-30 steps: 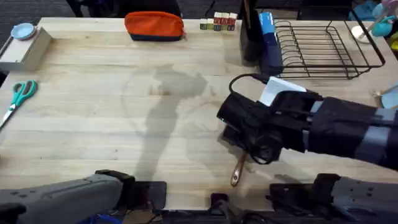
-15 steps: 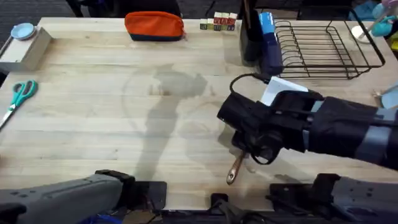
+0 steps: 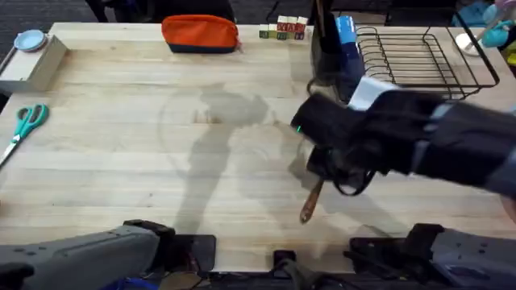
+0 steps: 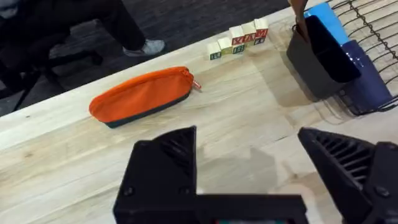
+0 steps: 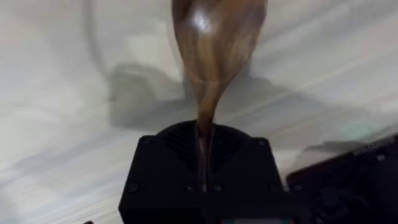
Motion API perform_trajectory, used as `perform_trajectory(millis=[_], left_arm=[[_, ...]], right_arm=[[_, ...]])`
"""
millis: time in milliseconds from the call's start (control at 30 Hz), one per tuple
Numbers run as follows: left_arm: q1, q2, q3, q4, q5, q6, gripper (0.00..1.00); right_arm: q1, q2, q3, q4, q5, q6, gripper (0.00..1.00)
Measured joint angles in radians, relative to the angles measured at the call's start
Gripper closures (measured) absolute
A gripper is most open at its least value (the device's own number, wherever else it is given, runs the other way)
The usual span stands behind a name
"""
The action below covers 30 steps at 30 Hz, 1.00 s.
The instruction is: Pick up the spoon on the table one by one and put them onto the rack
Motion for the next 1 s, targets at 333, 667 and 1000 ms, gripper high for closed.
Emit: perform_trajectory(millis=[333,667,1000], left_arm=[[0.000,0.000,0.000,0.000,0.000,0.000,0.007],[0.000,0.000,0.000,0.000,0.000,0.000,0.007],[0.000,0.000,0.000,0.000,0.000,0.000,0.007]], right_arm=[[-0.182,-0.042,0.134,0.001,0.010,-0.224,0.970],[-0.286,-0.042,0.301,0.015,0.011,-0.433,0.970],[-0.429,-0.043,0.374,0.191,0.011,-0.661,0.968]])
